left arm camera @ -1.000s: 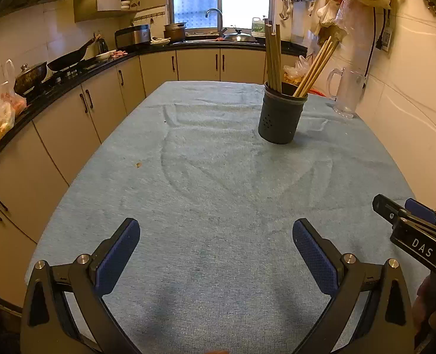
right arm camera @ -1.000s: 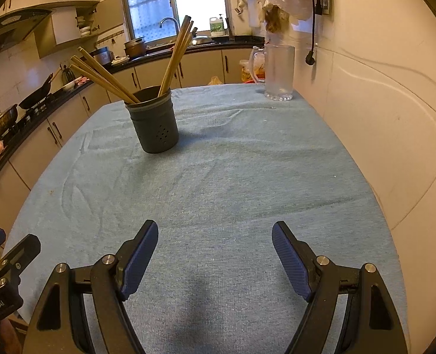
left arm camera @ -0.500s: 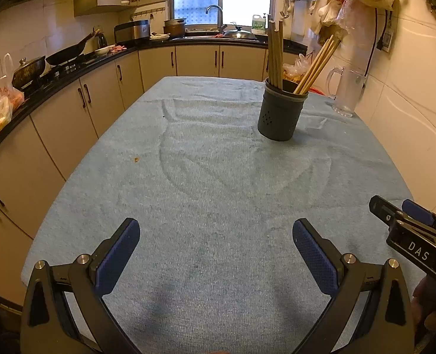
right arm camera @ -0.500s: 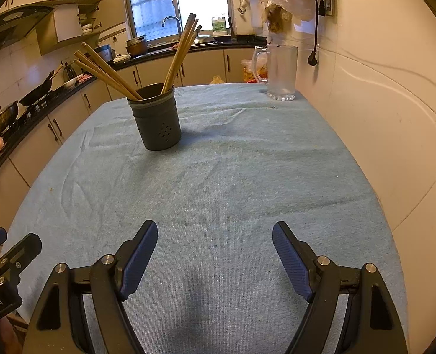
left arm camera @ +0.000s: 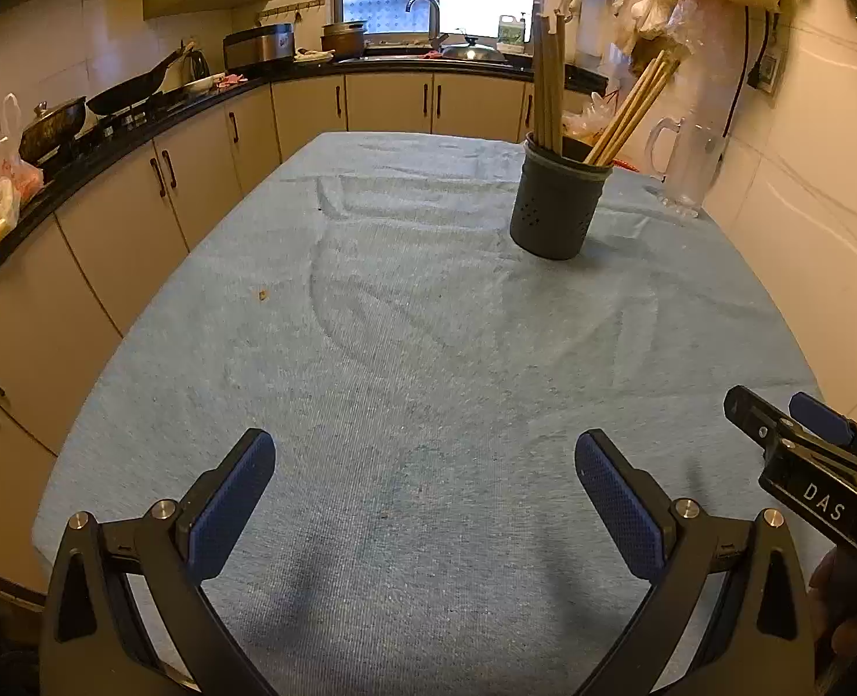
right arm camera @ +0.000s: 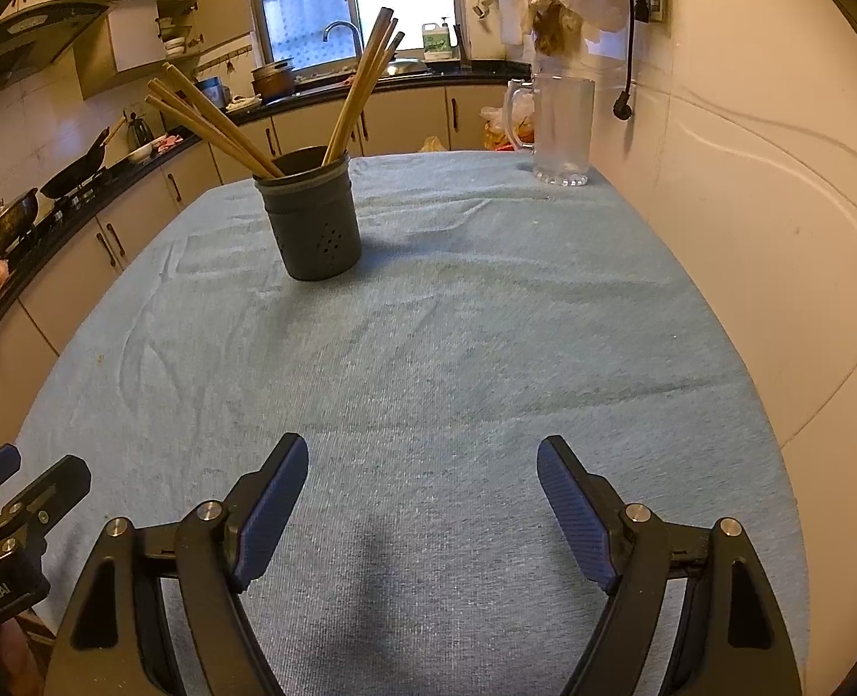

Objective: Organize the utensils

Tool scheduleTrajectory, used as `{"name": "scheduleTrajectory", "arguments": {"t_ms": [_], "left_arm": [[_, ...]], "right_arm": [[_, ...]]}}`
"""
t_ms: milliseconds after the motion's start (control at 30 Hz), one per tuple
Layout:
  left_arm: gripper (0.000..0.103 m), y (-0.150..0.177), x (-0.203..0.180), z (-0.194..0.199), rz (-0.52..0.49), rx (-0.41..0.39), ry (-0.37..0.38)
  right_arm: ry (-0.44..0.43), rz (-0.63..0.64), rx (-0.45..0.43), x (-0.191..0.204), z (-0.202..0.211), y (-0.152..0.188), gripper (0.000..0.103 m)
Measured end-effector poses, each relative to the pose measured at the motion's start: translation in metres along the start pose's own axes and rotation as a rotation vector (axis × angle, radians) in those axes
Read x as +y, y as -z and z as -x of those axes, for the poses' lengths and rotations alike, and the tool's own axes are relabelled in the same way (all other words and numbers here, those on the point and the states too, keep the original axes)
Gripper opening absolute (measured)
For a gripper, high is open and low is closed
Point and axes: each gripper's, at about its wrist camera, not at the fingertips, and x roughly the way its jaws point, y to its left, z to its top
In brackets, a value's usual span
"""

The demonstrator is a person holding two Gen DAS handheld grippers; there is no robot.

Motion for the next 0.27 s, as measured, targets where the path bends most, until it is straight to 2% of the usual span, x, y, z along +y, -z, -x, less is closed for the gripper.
{"name": "scheduleTrajectory", "arguments": {"t_ms": [267], "left_arm": [[0.103,0.000,0.004,-0.017,0.014,0.050,0.014]], "right_arm": [[-0.005,0.013,0.039,0.004,-0.014,0.003,0.086]]}}
